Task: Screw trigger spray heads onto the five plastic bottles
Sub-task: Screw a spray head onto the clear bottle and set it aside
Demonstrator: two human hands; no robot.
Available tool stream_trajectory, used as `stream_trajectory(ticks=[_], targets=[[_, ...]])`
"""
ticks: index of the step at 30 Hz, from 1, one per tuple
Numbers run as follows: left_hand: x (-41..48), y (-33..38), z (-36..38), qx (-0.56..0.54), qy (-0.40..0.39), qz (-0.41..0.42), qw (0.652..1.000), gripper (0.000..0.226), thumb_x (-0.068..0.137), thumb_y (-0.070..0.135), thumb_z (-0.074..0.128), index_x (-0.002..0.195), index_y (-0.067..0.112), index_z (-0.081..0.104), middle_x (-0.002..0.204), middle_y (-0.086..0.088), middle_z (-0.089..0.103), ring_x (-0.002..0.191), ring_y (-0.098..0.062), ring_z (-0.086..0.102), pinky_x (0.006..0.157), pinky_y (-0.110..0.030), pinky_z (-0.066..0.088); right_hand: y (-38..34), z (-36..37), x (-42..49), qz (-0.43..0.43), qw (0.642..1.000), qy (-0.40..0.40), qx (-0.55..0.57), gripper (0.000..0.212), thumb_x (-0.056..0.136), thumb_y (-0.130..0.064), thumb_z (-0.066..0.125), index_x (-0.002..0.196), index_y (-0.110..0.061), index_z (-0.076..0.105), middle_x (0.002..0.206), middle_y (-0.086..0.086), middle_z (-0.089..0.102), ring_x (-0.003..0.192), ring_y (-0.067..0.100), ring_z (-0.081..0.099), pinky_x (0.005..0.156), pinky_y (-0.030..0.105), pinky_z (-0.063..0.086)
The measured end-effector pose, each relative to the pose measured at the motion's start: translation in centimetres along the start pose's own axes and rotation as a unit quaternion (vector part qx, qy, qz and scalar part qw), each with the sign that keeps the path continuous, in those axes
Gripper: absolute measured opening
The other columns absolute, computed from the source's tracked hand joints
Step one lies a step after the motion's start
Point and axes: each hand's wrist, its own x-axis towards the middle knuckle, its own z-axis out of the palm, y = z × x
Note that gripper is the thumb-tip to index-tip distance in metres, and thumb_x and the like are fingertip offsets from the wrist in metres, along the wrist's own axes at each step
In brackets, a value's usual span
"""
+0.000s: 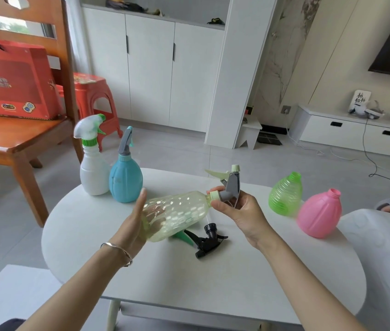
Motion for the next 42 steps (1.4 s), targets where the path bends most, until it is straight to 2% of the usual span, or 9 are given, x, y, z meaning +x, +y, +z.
stream_trajectory(ticks=[5, 10, 14, 19, 25, 30, 35, 40, 42], targets=[[-0.2, 0.1, -1.2, 0.190, -0.042, -0.031, 0.980, 0.063, 0.065, 0.074, 0.043, 0.117, 0.039, 0.047, 0.126, -0.007, 0.057, 0.093, -0.026, 0.071, 0.067, -0.039, 0.060, 0.5, -0.7, 0.2, 0.033, 0.999, 0.022, 0.001, 0.010, 0.077, -0.004, 0.072, 0.084, 0.000, 0.066, 0.099, -0.006, 0.071, 0.090, 0.004, 0.066, 0.085, 0.019, 0.051], [0.2, 0.6, -2.0, 0.149, -0.087, 0.062, 0.983, 0.101, 0.048, 0.054, 0.087, 0.132, 0.020, 0.045, 0.134, -0.005, 0.058, 0.112, -0.014, 0.063, 0.091, -0.026, 0.051, 0.9, -0.4, 0.5, 0.066, 0.993, 0.069, 0.068, 0.017, 0.075, -0.007, 0.073, 0.092, -0.005, 0.069, 0.091, -0.013, 0.072, 0.089, 0.008, 0.064, 0.086, 0.022, 0.055], [-0.4, 0.6, -1.3, 0.138, -0.102, -0.019, 0.985, 0.086, 0.063, 0.076, 0.051, 0.136, 0.036, 0.029, 0.127, -0.004, 0.057, 0.112, -0.023, 0.061, 0.079, -0.030, 0.058, 1.0, -0.2, 0.5, 0.075, 0.992, 0.073, 0.077, 0.014, 0.072, -0.010, 0.075, 0.085, -0.008, 0.071, 0.096, -0.011, 0.070, 0.088, 0.006, 0.065, 0.081, 0.021, 0.055], [-0.3, 0.9, -2.3, 0.182, -0.122, 0.085, 0.972, 0.098, 0.053, 0.040, 0.086, 0.138, 0.024, 0.040, 0.134, 0.001, 0.057, 0.118, -0.015, 0.059, 0.094, -0.029, 0.051, 0.8, -0.6, 0.6, 0.099, 0.981, 0.087, 0.144, 0.023, 0.062, -0.019, 0.076, 0.083, -0.010, 0.071, 0.097, -0.003, 0.070, 0.085, 0.004, 0.068, 0.076, 0.018, 0.055], [-0.8, 1.3, -1.8, 0.174, -0.105, -0.027, 0.979, 0.095, 0.049, 0.088, 0.053, 0.132, 0.051, 0.026, 0.134, -0.011, 0.045, 0.103, -0.025, 0.063, 0.076, -0.036, 0.059, 1.1, 0.2, 0.2, 0.117, 0.988, 0.036, 0.096, 0.010, 0.078, -0.006, 0.071, 0.088, -0.005, 0.070, 0.100, -0.002, 0.068, 0.087, 0.005, 0.067, 0.077, 0.019, 0.055], [-0.4, 1.0, -2.8, 0.168, -0.105, 0.092, 0.976, 0.121, 0.041, 0.050, 0.091, 0.144, 0.033, 0.029, 0.143, -0.005, 0.046, 0.120, -0.020, 0.058, 0.104, -0.039, 0.045, 0.9, 0.1, 0.4, 0.113, 0.986, 0.055, 0.109, 0.009, 0.075, -0.008, 0.072, 0.084, -0.008, 0.073, 0.098, -0.002, 0.070, 0.085, 0.006, 0.068, 0.079, 0.021, 0.056], [-0.7, 0.8, -1.6, 0.135, -0.112, 0.017, 0.984, 0.086, 0.050, 0.084, 0.061, 0.125, 0.049, 0.036, 0.134, -0.008, 0.046, 0.104, -0.021, 0.066, 0.083, -0.034, 0.056, 1.3, 0.4, 0.4, 0.127, 0.982, 0.075, 0.122, 0.018, 0.063, -0.020, 0.077, 0.078, -0.010, 0.073, 0.090, -0.004, 0.072, 0.079, 0.004, 0.070, 0.073, 0.017, 0.055], [-0.5, 1.8, -2.7, 0.106, -0.114, 0.124, 0.980, 0.101, 0.050, 0.038, 0.089, 0.134, 0.056, 0.034, 0.147, 0.008, 0.035, 0.127, -0.013, 0.050, 0.100, -0.029, 0.046, 1.3, 0.5, 0.4, 0.148, 0.970, 0.061, 0.184, 0.017, 0.060, -0.021, 0.077, 0.075, -0.011, 0.076, 0.084, -0.002, 0.075, 0.080, 0.007, 0.071, 0.074, 0.018, 0.056], [-0.6, 1.6, -2.5, 0.095, -0.118, 0.081, 0.985, 0.101, 0.049, 0.062, 0.083, 0.134, 0.057, 0.028, 0.145, 0.009, 0.034, 0.124, -0.011, 0.049, 0.106, -0.036, 0.039, 1.5, 0.9, 0.3, 0.141, 0.975, 0.059, 0.161, 0.028, 0.057, -0.023, 0.079, 0.080, -0.009, 0.074, 0.086, -0.003, 0.074, 0.080, 0.007, 0.071, 0.074, 0.017, 0.056]])
